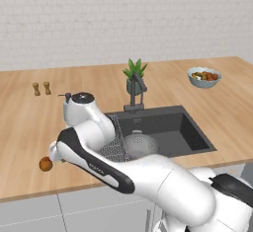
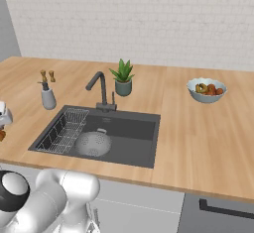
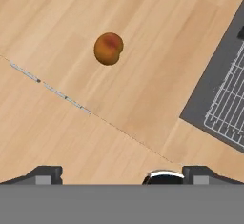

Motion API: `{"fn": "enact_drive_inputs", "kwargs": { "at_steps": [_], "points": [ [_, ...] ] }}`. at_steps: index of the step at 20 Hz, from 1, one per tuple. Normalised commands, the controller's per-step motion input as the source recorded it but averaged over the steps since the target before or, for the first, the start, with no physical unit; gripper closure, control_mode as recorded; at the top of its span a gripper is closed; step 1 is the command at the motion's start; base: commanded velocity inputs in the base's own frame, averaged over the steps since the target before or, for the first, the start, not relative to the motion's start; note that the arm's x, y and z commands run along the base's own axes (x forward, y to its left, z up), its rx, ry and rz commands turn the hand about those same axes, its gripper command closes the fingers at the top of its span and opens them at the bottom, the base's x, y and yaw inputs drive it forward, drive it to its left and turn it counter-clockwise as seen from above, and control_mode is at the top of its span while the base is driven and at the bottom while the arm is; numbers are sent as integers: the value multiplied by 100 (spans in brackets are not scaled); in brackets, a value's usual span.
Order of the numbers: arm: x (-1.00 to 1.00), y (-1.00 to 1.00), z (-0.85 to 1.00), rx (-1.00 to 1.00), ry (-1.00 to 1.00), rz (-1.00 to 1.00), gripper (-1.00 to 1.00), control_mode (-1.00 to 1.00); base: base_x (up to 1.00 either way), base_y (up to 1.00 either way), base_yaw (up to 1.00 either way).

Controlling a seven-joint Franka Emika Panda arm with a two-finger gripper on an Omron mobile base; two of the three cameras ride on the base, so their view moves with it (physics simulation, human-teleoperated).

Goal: Put the colander in the sink, put the peach in the colander, and turn on the sink faucet and pour water over the colander.

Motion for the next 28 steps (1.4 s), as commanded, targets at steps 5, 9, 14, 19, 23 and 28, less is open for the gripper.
{"fn": "enact_drive_inputs", "kwargs": {
  "at_steps": [5, 9, 14, 19, 23, 28],
  "points": [
    [58, 43, -48, -3, 0, 0, -100, -100, 0, 0, 0],
    [20, 21, -32, 0, 1, 0, -100, -100, 0, 0, 0],
    [11, 21, -27, 0, 1, 0, -100, -100, 0, 0, 0],
    [21, 23, -27, -1, 0, 0, -100, -100, 0, 0, 0],
    [12, 23, -27, 0, 0, 0, -100, -100, 0, 0, 0],
    [10, 21, -3, 0, 1, 0, -100, -100, 0, 0, 0]
  ]
}}
